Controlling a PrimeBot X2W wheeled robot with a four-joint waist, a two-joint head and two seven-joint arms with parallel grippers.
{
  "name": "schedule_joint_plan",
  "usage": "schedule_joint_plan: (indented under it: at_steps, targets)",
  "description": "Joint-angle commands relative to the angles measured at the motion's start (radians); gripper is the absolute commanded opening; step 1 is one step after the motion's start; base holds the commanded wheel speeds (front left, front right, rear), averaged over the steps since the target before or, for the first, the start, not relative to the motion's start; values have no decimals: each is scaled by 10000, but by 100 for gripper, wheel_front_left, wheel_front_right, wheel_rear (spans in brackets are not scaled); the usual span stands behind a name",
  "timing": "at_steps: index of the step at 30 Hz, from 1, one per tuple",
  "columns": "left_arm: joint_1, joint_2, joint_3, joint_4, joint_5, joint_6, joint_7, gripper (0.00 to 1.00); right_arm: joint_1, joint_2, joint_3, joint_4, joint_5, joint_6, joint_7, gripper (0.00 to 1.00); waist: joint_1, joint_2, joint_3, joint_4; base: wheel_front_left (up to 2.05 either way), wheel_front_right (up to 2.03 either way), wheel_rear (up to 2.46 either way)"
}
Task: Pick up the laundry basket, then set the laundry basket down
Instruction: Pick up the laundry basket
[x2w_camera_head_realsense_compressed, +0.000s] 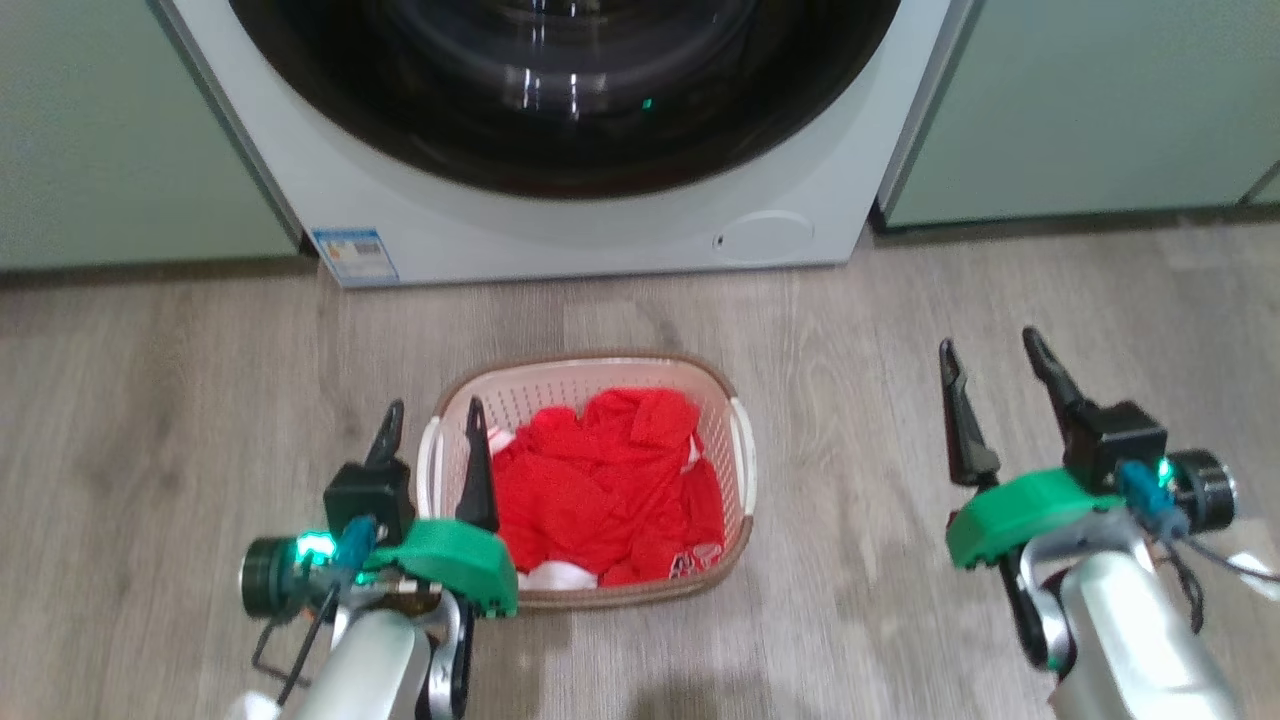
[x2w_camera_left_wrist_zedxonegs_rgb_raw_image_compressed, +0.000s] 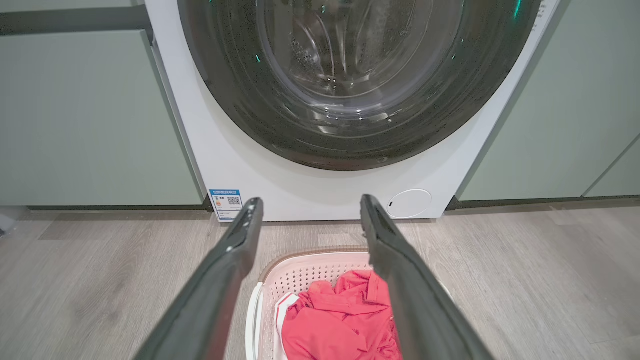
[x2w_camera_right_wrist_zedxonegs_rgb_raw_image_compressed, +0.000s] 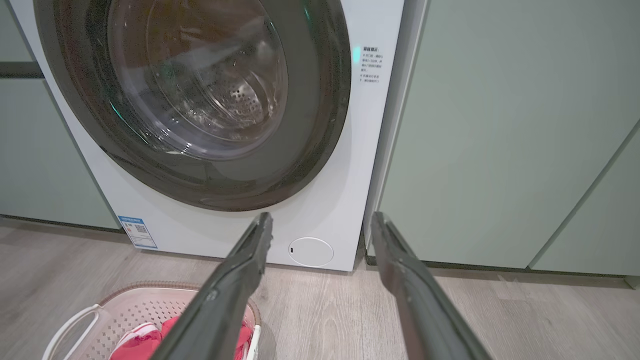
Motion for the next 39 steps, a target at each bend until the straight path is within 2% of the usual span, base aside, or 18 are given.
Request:
schedule_joint_plan:
  at_steps: [1, 8, 15, 27, 33, 39]
  targets:
    - [-632, -20, 226, -160, 65, 131, -97, 100, -496, -210, 244, -187, 110, 98, -120, 100, 0, 0, 519, 78, 0, 0, 0]
    - [-1908, -20, -166, 1020, -119, 426, -97, 100, -1344, -811, 429, 479, 712, 98, -120, 100, 0, 0, 1887, 171, 0, 0, 0]
    - [-3391, -20, -739, 2942, -690, 466, -97, 100, -2418, -1330, 1120, 1430, 1446, 98, 131, 100, 0, 0, 3239, 159, 0, 0, 0]
    - [-5429, -20, -1625, 6384, -1916, 365, -97, 100, -3861, -1388, 2768, 2852, 3149, 98, 846, 100, 0, 0, 4753, 111, 0, 0, 0]
    - [-6235, -20, -1993, 7341, -2426, 201, -97, 100, -4458, -1437, 3765, 3221, 3952, 98, 1293, 100, 0, 0, 5322, 207, 0, 0, 0]
    - [-6876, -20, -2499, 7856, -2865, 147, -91, 100, -5018, -1453, 4319, 3666, 4411, 98, 1524, 100, 0, 0, 5846, 373, 0, 0, 0]
